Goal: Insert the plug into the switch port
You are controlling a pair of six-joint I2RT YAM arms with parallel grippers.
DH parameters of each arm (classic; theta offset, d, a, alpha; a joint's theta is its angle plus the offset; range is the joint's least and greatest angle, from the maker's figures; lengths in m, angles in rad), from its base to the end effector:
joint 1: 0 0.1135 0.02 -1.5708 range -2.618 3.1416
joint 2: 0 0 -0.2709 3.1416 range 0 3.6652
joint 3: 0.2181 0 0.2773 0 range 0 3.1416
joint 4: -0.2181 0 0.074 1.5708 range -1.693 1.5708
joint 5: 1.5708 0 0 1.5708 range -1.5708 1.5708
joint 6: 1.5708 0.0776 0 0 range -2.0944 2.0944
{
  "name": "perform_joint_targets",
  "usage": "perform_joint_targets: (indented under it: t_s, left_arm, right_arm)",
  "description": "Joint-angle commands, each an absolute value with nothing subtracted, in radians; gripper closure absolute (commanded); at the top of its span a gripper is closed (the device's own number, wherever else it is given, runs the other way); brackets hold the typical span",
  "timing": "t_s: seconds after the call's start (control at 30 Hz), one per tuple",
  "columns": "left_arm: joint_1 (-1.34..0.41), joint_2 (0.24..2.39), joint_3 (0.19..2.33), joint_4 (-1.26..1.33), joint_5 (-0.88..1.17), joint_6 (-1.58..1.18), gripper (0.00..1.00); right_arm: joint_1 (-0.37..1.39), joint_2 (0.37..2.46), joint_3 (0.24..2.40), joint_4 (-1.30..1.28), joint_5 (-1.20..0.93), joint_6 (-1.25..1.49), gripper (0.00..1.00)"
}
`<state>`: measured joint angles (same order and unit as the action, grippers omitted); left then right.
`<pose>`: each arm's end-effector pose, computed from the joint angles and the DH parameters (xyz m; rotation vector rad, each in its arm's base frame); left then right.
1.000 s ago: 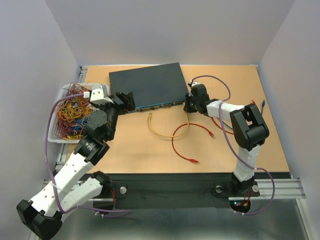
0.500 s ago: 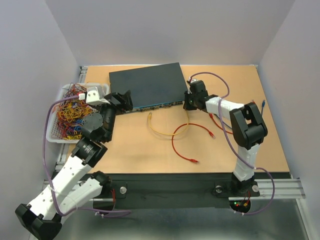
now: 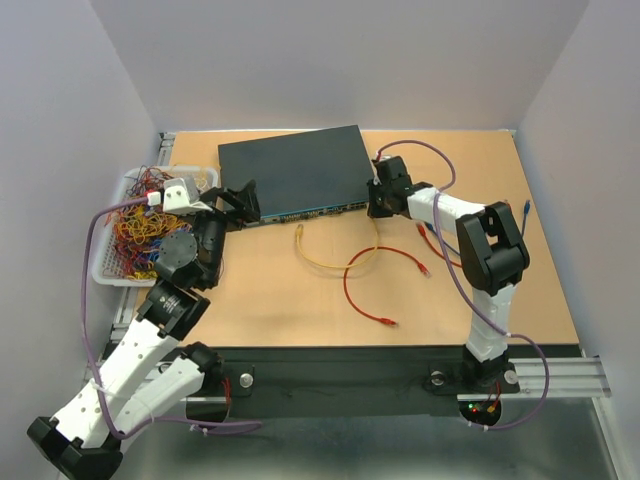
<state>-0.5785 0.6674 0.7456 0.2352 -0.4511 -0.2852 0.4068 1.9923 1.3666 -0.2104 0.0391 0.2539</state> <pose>0.1937 -0.0861 0.4065 -0.2064 1.2868 -0.4564 0.4485 0.1899 0.1383 -0.1668 2.4165 0.2575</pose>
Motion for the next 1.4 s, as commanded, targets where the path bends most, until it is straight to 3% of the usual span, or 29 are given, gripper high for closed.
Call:
perform_joint_targets:
  t_s: [0.0, 1.37]
  left_arm:
    - [-0.575, 0.647, 0.733, 0.278, -0.469, -0.271, 0.01]
    - [-0.581, 0.624, 0.729, 0.276, -0.497, -0.264, 0.01]
  right_arm:
    - [0.407, 1.991, 1.434, -0.196, 0.109, 0.239, 1.0]
    - [0.431, 2.054, 1.644, -0.161, 0.298, 0.261, 0.99]
